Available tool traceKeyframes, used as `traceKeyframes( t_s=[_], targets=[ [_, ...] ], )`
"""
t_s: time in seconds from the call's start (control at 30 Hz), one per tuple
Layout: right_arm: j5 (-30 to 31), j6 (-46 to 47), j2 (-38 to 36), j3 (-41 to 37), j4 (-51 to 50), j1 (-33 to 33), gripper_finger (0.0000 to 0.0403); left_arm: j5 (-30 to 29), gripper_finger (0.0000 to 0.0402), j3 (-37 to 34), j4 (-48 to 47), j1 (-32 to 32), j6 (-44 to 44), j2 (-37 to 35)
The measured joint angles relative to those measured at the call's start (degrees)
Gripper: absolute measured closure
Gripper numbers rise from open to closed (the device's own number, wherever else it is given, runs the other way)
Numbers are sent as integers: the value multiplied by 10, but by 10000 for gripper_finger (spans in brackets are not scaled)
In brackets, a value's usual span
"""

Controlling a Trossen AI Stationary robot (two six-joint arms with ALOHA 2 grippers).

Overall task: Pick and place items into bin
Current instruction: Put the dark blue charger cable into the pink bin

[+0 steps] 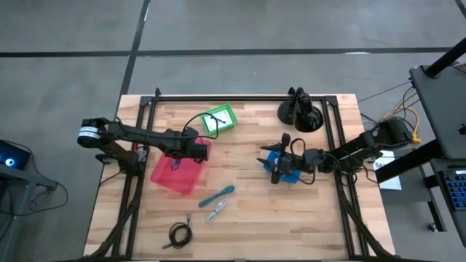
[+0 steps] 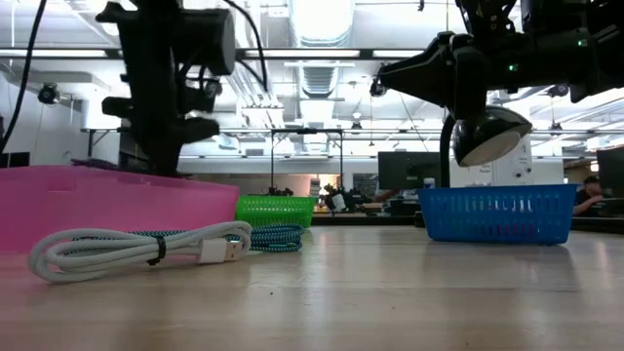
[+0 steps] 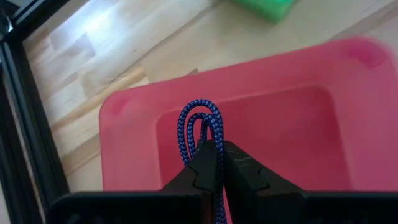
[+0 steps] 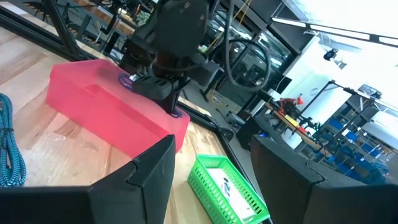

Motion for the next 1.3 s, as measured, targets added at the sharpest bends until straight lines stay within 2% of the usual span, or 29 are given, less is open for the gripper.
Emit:
traceKeyframes(
  t_s=[0.2, 0.43, 1.07, 1.3],
  targets=[
    [0, 0, 0, 0, -1, 0, 207, 0, 400, -41, 0, 0, -40, 0],
    [0, 0, 0, 0, -1, 0, 207, 0, 400, -60, 0, 0, -44, 0],
    [0, 0, 0, 0, -2, 0, 207, -1, 399, -63, 1, 0, -42, 0],
    [0, -1, 0, 0, -3, 0, 207, 0, 359, -63, 2, 0, -41, 0]
  ],
)
